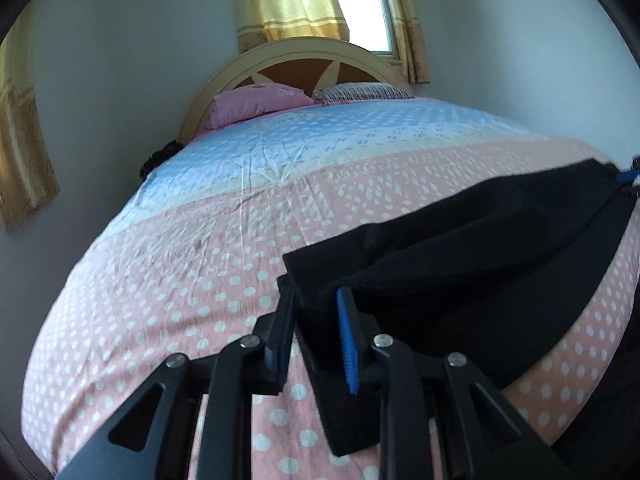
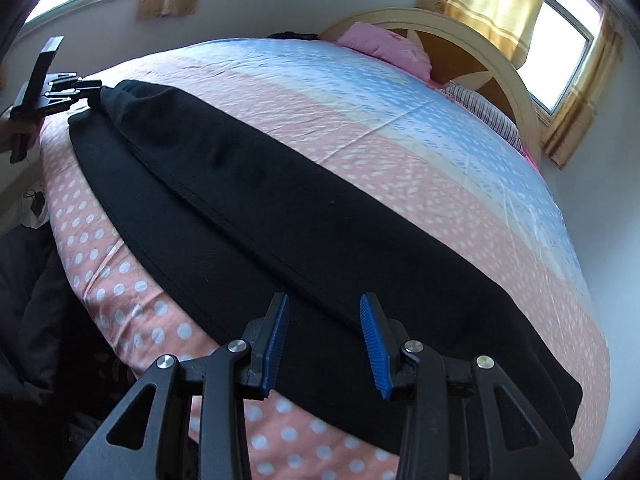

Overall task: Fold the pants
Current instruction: 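Lift the held pants end with both tools and fold it over the pants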

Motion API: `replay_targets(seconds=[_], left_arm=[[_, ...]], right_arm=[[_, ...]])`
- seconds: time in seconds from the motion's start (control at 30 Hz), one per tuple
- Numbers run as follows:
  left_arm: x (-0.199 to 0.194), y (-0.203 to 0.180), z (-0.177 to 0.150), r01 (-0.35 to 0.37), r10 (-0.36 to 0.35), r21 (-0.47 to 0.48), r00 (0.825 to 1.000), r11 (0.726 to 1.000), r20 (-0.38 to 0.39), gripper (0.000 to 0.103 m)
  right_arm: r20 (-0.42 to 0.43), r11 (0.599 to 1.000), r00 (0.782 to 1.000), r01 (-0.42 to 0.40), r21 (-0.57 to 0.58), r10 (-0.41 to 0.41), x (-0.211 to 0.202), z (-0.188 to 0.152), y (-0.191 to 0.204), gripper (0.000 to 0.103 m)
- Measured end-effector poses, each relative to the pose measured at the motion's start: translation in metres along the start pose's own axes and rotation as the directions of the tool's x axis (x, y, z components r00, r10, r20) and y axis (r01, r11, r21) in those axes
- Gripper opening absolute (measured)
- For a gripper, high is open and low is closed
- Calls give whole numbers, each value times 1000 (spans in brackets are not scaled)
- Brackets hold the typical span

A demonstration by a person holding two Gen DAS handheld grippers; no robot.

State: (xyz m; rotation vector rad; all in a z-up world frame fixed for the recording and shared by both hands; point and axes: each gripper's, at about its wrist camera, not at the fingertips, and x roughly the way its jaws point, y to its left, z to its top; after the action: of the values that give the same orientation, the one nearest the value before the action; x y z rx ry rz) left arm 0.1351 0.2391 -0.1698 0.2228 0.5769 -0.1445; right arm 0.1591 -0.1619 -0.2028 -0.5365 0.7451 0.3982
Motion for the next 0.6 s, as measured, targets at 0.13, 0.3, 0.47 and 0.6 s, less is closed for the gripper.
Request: replay_targets(seconds=[0.13, 0.3, 0.47, 0.6], left_arm=[[-2, -9, 0, 2, 0, 117, 1000, 993, -11, 26], [1, -10, 3, 42, -36, 165, 999, 985, -37, 26], [-6, -10, 9, 53, -47, 195, 998, 979, -36, 30], [-11, -22, 7, 57, -46, 280, 998, 958, -44, 61]], right_arm=[[-16, 999, 1000, 26, -45, -26, 11, 7, 9, 39], [-52, 998, 998, 40, -46, -42, 27, 10, 5, 39], [-50, 997, 998, 39, -63, -43, 30, 11, 8, 39], [-48, 997, 999, -7, -71, 3, 32, 17, 10, 39]])
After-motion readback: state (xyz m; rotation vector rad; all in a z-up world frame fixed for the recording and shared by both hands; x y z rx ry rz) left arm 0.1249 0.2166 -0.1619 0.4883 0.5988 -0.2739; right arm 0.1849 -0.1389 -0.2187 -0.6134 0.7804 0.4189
